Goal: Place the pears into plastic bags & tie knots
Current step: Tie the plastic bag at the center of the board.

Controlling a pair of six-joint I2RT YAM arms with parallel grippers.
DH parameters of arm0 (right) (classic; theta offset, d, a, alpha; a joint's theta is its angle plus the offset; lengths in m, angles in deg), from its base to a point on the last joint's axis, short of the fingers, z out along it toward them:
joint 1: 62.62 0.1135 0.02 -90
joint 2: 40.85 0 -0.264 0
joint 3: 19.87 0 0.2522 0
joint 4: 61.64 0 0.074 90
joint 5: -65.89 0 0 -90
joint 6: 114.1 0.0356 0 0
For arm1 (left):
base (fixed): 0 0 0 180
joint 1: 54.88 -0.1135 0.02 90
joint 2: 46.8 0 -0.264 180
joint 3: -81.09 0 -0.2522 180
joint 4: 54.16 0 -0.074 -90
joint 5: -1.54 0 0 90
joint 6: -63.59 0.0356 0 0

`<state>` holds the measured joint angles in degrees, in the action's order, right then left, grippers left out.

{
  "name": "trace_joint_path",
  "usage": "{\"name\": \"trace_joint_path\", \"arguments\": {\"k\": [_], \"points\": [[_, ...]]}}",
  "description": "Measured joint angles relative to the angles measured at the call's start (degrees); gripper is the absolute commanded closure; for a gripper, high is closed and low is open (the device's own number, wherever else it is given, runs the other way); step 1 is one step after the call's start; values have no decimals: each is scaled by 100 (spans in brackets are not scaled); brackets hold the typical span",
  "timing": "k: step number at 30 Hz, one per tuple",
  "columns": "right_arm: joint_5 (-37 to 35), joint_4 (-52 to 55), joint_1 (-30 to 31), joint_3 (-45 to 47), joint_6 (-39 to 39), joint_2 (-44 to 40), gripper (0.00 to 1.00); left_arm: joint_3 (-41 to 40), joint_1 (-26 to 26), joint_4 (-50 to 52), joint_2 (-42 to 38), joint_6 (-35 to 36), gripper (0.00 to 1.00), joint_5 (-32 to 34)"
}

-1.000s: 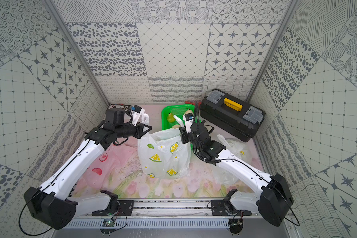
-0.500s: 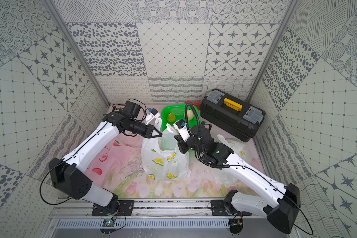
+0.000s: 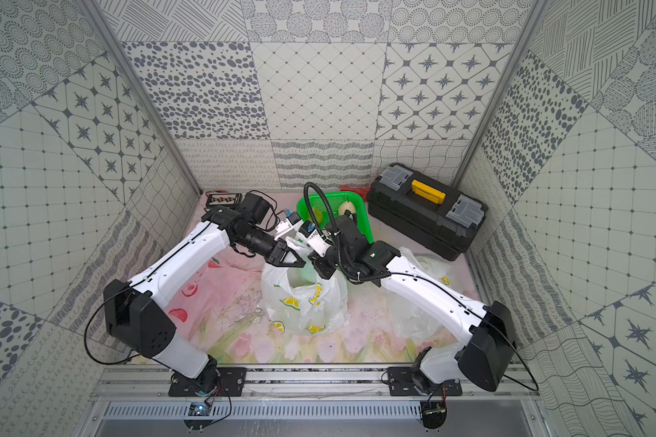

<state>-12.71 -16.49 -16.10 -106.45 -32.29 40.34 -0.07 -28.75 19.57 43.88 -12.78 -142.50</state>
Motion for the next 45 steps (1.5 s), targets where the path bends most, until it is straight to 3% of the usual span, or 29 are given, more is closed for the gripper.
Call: {"name": "trace_joint_path", "arguments": {"k": [5,12,15,18,24,31,35,41,45], "points": [[166,177,2,-197,-85,140,98,-181,-7,-2,-317,157,37,7],[295,273,57,-472,-153,168,100,-267,-9,-70,-647,177,33,68],[297,286,76,-485,-160,170,100,-245,-20,-76,-664,162,18,122],[291,310,94,-496,-173,205,100,-195,-35,-92,-660,90,18,210],[225,396,103,-520,-170,273,100,-188,-149,-214,-662,61,31,236],[105,619,111,-520,-168,463,100,-190,-249,-614,-658,-15,35,50],[94,608,114,-520,-127,487,100,-188,-221,-752,-531,-63,52,-42],[245,581,55,-518,52,446,58,-162,-203,-804,-396,-28,82,-57],[767,415,-179,-415,424,160,40,-160,-203,-798,-387,-2,85,-55]]}}
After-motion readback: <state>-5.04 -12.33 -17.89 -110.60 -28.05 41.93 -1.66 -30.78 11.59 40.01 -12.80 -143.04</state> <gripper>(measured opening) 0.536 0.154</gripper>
